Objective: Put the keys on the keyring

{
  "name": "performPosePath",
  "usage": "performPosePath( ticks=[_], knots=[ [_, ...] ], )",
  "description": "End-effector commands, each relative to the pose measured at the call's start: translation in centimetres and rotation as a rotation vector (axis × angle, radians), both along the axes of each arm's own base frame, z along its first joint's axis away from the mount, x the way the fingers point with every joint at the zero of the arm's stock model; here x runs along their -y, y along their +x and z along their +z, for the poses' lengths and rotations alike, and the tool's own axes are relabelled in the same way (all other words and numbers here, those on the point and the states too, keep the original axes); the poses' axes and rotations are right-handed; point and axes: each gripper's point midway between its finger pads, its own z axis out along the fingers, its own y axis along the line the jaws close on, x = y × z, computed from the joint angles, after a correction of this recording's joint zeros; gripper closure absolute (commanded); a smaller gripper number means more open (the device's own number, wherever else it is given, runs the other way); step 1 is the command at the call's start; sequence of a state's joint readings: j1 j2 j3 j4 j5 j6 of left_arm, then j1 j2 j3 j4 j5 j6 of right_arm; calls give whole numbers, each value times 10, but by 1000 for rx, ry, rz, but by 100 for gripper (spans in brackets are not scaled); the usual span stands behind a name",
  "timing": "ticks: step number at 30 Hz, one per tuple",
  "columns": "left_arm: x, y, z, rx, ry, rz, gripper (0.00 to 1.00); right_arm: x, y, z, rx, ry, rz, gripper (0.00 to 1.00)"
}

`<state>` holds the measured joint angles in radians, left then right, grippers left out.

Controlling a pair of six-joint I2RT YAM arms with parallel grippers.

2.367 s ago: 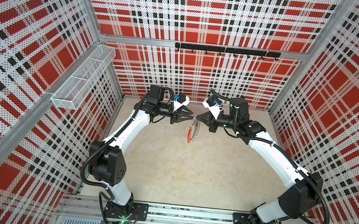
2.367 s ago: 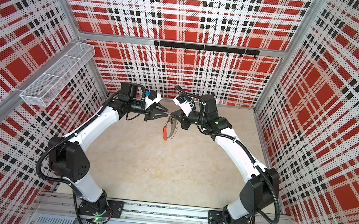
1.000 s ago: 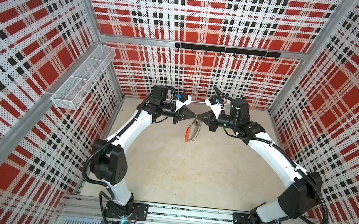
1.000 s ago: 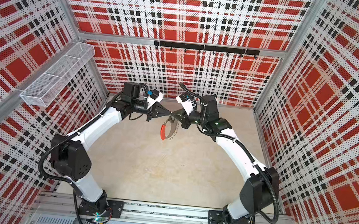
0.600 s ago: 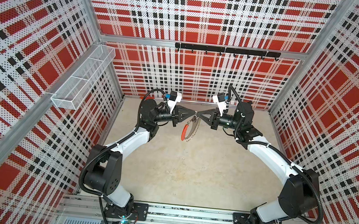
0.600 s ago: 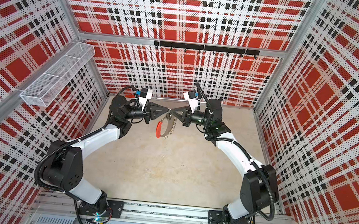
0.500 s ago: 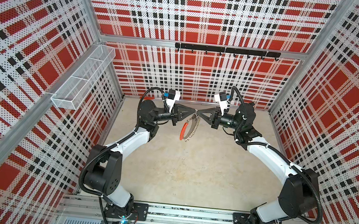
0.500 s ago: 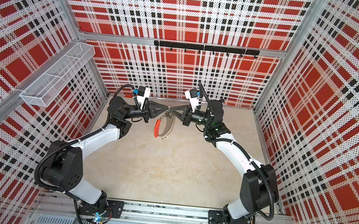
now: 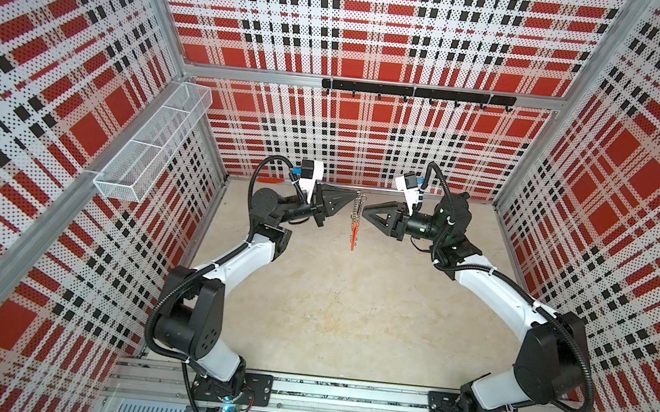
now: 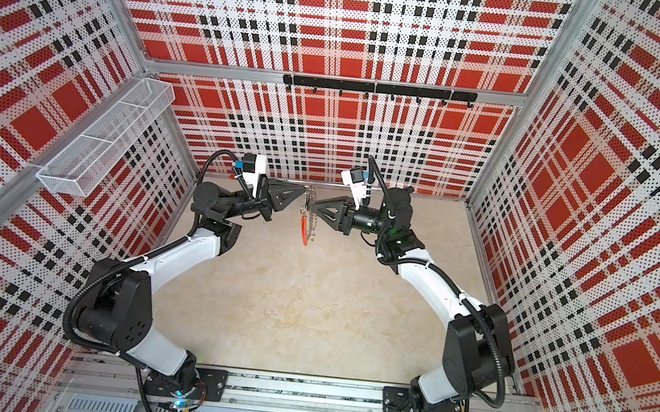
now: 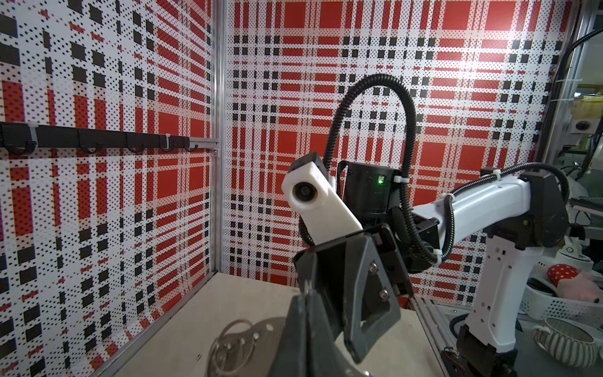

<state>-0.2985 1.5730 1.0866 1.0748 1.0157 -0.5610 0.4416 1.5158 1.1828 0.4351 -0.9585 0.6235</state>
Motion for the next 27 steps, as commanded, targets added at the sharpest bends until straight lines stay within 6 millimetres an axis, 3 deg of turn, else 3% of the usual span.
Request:
performPosePath(
  ticks=[1, 12, 15, 23, 27],
  knots=[
    [0, -5, 8, 37, -23, -3, 100, 8, -4, 28, 87, 14, -25, 63],
    [6, -8, 8, 32, -21, -26, 100, 5, 1, 45, 107, 37, 5, 58],
    [7, -8, 9, 32, -22, -31, 100, 3, 2, 44, 101, 38, 14, 65],
    [11, -7, 8, 36, -24, -36, 100, 3, 2, 46, 99, 51, 25, 99],
    [7, -18, 15, 96, -66, -40, 100, 2, 1, 45, 85, 61, 39, 100]
  ],
)
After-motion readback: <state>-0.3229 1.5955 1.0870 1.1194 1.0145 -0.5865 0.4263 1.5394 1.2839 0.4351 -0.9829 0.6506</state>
